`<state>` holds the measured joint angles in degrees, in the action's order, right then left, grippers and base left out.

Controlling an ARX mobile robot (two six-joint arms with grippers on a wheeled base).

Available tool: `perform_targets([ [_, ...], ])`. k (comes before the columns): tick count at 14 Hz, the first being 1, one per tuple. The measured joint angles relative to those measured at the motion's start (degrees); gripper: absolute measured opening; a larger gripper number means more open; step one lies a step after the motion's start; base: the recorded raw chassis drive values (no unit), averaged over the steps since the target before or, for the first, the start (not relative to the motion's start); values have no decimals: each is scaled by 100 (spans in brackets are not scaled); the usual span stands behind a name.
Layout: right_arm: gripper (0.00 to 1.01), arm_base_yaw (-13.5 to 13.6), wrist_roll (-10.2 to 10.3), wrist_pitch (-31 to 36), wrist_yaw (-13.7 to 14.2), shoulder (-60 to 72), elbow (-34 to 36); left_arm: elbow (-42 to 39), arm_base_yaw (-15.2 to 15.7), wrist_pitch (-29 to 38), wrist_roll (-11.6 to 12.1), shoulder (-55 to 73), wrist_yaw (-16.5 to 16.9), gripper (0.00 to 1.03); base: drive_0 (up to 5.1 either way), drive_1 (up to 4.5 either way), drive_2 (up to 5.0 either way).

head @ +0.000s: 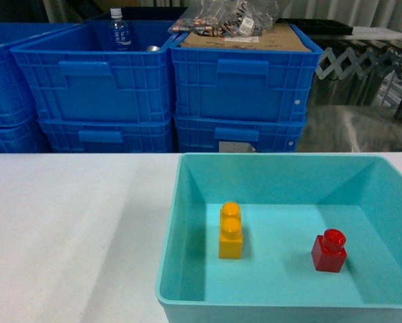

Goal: Pick red block from blue box to shelf

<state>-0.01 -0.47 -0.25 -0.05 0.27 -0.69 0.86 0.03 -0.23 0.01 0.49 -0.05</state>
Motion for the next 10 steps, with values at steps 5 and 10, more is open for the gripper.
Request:
perform_targets([
  [5, 98, 0, 0, 0, 0, 0, 0, 0, 0, 0, 2, 0, 0, 98, 0, 0, 0],
  [10, 98, 0, 0, 0, 0, 0, 0, 0, 0, 0, 0, 0, 0, 98, 0, 0, 0],
])
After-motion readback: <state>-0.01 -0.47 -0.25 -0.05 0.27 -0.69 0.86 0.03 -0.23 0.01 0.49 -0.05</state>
